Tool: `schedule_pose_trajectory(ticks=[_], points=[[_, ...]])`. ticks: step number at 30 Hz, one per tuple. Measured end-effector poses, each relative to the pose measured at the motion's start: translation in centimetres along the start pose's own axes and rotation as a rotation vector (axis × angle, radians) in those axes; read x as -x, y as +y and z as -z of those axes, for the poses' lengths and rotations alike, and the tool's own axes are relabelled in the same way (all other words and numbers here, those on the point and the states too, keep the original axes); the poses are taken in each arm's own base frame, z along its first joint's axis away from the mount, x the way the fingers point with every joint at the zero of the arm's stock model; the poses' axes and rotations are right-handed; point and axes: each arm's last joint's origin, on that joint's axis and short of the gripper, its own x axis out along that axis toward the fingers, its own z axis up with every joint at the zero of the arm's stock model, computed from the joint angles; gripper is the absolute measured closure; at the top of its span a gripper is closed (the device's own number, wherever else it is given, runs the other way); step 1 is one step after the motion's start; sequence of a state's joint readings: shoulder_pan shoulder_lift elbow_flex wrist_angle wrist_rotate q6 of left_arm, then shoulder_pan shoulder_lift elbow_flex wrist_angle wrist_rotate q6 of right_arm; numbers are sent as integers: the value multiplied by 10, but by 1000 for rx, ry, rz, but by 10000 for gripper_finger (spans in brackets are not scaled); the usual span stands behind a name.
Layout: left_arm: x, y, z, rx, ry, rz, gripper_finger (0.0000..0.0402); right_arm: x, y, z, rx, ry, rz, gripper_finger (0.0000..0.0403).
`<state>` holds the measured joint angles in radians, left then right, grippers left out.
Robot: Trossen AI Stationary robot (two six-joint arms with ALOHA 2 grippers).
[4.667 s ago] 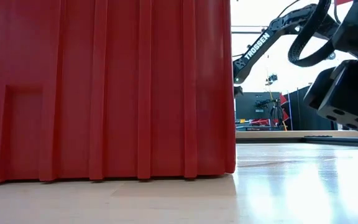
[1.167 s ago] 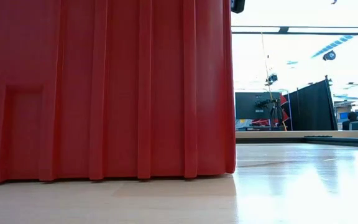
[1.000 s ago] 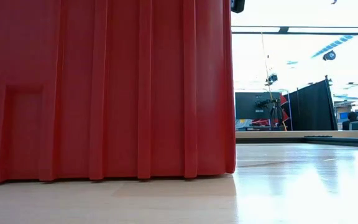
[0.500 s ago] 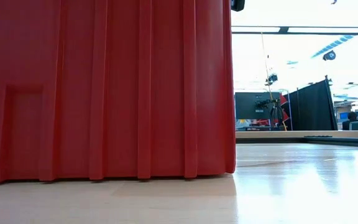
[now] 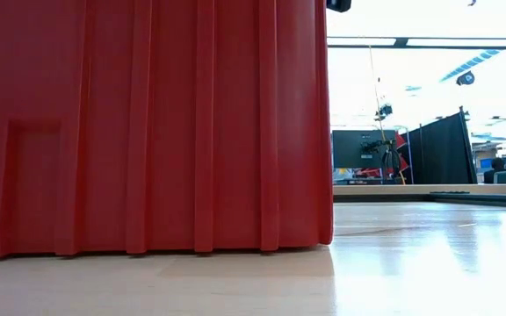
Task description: Sort blocks
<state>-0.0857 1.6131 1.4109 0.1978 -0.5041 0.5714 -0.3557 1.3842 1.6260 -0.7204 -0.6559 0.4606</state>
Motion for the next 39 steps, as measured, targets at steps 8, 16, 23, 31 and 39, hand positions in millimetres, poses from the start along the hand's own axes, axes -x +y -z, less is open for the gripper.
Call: schedule_pose_trajectory(ticks=[8,16,23,31,39], points=[[2,2,-2,45,-10,3,401,2,1,0,3,-1,-5,280],[2,2,-3,48,-31,25,346,2,2,0,10,-7,-6,282],[2,0,-5,50,-74,72,229,-2,1,0,10,-5,4,281],[0,-1,-6,57,-100,61,177,-2,2,1,8,-1,0,281],[-3,-4,-4,56,-94,64,247,-4,4,3,-2,14,-11,281]])
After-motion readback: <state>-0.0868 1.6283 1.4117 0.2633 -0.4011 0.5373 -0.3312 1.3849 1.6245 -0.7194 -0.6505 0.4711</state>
